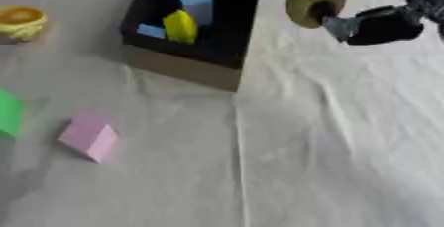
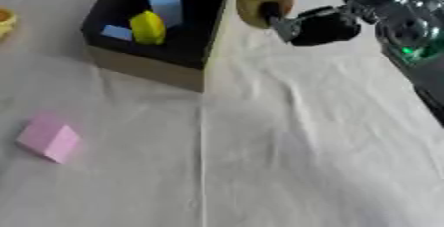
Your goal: Pick up objects on the table and place them in the box.
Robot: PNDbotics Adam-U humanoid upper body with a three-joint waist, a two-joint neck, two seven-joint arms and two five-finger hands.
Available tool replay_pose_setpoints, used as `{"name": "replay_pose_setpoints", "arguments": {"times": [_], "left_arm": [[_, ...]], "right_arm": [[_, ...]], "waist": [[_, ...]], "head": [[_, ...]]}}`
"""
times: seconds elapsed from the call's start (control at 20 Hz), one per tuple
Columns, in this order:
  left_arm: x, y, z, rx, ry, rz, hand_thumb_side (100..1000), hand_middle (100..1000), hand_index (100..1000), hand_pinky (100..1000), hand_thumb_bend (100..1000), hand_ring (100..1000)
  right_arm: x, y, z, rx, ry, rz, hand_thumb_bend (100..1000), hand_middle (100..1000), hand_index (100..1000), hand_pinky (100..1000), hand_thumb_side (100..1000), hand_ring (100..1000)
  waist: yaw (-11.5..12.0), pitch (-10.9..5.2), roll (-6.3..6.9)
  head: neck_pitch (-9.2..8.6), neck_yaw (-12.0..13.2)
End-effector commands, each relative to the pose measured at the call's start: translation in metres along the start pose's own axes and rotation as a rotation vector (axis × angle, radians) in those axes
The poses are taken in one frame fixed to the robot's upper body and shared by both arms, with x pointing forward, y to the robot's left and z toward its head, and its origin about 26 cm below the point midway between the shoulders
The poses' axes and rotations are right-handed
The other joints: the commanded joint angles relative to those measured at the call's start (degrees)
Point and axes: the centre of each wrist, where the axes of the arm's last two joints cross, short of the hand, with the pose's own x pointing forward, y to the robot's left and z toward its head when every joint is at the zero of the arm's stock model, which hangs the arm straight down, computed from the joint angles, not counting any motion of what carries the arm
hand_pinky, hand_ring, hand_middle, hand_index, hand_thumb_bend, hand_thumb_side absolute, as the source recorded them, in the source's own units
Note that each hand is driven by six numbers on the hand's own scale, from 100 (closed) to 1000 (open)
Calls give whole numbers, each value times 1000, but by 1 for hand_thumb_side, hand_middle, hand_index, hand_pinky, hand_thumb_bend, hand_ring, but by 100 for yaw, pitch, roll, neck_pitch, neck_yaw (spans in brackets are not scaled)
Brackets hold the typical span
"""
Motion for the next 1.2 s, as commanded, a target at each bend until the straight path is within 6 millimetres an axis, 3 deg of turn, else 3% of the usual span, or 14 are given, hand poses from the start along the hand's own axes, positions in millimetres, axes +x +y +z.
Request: {"name": "replay_pose_setpoints", "arguments": {"times": [0.05,0.3,0.55,1.0,1.2], "left_arm": [[6,2,-7,-29,-27,-5,558,730,824,743,372,790],[6,-1,-12,-44,-40,14,555,730,824,743,375,789],[7,-3,-16,-53,-51,26,555,730,824,743,373,789],[7,-5,-19,-56,-60,43,556,729,823,742,373,789],[7,-6,-19,-56,-59,45,556,729,824,743,373,789]], "right_arm": [[4,-15,-16,-1,-15,-21,100,521,608,775,100,730],[-4,-8,-55,42,-17,-36,100,527,613,773,100,733],[-18,10,-80,49,6,-18,100,528,614,763,100,729],[-41,49,-96,156,42,-27,100,551,634,774,100,754],[-43,56,-96,204,10,2,100,621,696,794,100,807]], "waist": [[34,-113,41],[127,-83,-6],[215,-29,-29],[266,17,-20],[267,20,-29]], "head": [[-115,-45],[-178,-138],[-275,-205],[-326,-267],[-305,-265]]}}
